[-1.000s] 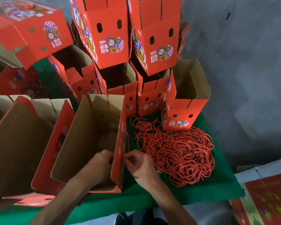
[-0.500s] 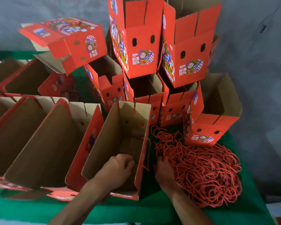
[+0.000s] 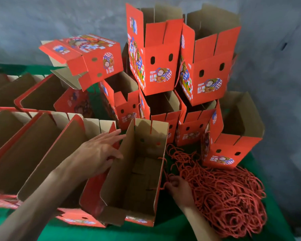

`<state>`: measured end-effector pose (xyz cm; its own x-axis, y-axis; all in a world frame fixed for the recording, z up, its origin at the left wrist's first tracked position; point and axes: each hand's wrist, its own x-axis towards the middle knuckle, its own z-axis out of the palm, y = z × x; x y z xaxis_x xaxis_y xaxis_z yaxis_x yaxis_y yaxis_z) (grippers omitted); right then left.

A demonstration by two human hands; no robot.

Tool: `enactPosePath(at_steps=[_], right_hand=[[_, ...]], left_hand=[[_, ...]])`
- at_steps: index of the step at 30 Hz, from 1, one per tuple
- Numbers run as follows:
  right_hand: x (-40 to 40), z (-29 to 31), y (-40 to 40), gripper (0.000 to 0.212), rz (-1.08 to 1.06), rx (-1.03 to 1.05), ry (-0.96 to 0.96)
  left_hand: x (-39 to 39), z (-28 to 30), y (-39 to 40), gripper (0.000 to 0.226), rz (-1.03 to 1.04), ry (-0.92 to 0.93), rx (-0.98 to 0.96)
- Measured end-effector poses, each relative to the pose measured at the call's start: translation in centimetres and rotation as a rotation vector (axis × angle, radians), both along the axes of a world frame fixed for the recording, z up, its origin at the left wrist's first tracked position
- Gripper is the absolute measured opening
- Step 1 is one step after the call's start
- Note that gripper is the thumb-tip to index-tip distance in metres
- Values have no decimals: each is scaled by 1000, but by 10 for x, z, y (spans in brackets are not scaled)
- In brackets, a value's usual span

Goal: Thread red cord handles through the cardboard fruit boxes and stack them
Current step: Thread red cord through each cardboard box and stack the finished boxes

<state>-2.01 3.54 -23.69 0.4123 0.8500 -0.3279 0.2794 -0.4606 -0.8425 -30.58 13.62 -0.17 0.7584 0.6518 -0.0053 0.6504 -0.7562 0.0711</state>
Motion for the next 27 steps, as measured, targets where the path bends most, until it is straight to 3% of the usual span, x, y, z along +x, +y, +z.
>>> enactPosePath(at_steps=[5, 9, 13, 16, 19, 24, 26, 27], right_hand=[[24, 25, -9, 12, -140, 130, 189], [52, 45, -19, 21, -389, 259, 303], [76, 53, -37, 11, -513, 312, 344], [87, 57, -48, 24, -595, 489, 518], [97, 64, -58, 22, -578, 608, 645], [92, 73, -66, 34, -413, 511, 514], [88, 78, -67, 21, -405, 516, 535], [86, 80, -67, 28, -400, 518, 549]], left_hand=[[16, 1, 0, 19, -33, -40, 64], [36, -1, -9, 31, 6, 43, -29], [64, 7, -26, 30, -12, 11, -16], [89, 6, -41, 27, -44, -15, 53], [112, -4, -48, 23, -60, -32, 84], [151, -18, -47, 23, -80, -81, 48], [163, -22, -41, 25, -64, -115, -34], [168, -23, -38, 26, -55, -139, -87]])
